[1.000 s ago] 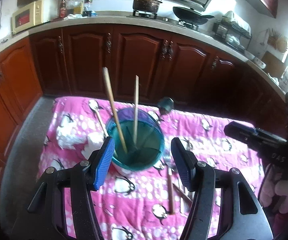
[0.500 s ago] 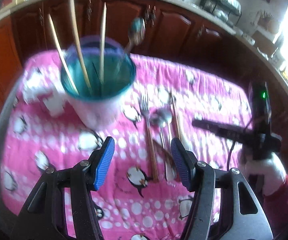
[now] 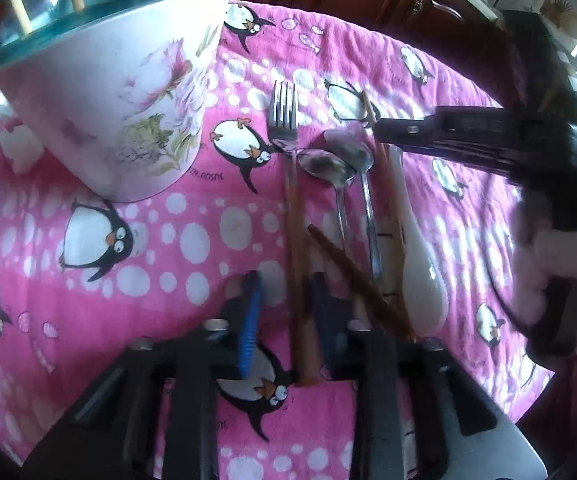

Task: Organize utensils
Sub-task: 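Move the left tool toward the fork while the right tool approaches the spoons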

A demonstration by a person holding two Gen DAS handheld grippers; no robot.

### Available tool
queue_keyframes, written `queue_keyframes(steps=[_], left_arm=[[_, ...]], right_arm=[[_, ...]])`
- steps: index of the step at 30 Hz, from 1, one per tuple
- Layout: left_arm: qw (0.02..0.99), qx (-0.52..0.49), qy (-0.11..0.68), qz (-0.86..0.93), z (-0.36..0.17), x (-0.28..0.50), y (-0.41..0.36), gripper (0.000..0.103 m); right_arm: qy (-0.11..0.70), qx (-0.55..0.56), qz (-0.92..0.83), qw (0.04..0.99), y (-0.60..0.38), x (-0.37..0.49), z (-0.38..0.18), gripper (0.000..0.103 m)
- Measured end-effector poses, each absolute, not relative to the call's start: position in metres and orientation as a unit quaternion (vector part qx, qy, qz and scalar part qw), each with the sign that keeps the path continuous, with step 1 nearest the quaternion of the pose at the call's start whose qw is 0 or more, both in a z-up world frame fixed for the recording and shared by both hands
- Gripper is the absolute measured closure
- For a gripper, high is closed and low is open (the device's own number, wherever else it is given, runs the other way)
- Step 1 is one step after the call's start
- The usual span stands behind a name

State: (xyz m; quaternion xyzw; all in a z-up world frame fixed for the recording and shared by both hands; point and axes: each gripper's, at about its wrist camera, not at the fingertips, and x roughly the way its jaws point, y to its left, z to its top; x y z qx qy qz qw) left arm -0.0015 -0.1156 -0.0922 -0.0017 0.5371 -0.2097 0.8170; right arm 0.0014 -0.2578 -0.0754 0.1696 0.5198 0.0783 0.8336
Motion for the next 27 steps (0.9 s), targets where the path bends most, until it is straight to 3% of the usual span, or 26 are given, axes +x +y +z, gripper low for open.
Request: queue_keyframes(steps=[5, 16, 19, 21, 27], left_arm=[[0.805, 0.003, 0.549, -0.223, -0.087, -0.01, -0.106, 0.095], [0.764, 0.028, 0.588, -0.265, -0.083, -0.059, -0.071, 0.095], [0.778, 0.019, 0.571, -0.259, -0.074, -0.05, -0.068, 0.084], [0.788, -0.001, 0.563, -0.25, -0.07, -0.04, -0.064, 0.071], [0.812, -0.009, 0.54, -0.22, -0.079, 0.002, -0.08, 0.069]], right_arm=[[0.521, 0.172, 0.083, 0.832, -0.254, 0.02, -0.086, 0.093], [0.547, 0.172, 0.167, 0.802, -0.249, -0.028, -0.083, 0.093], [0.549, 0.183, 0.174, 0.796, -0.251, -0.036, -0.084, 0.093], [0.549, 0.188, 0.173, 0.796, -0.255, -0.04, -0.084, 0.093], [0.554, 0.157, 0.166, 0.8, -0.247, -0.032, -0.086, 0.093]])
